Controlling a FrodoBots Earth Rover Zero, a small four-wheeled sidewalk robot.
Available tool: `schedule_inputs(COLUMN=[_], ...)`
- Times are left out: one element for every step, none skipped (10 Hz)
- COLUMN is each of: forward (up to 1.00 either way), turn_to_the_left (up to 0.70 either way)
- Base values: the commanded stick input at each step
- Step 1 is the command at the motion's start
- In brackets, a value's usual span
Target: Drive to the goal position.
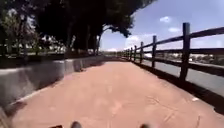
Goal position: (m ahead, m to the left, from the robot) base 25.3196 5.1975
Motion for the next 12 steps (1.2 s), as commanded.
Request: schedule_inputs(forward=[0.70,0.70,0.70,0.70,0.70,0.70,0.70,0.70,0.70,0.70,0.70,0.70], turn_to_the_left=[0.00,0.00,0.00,0.00,0.00,0.00,0.00,0.00,0.00,0.00,0.00,0.00])
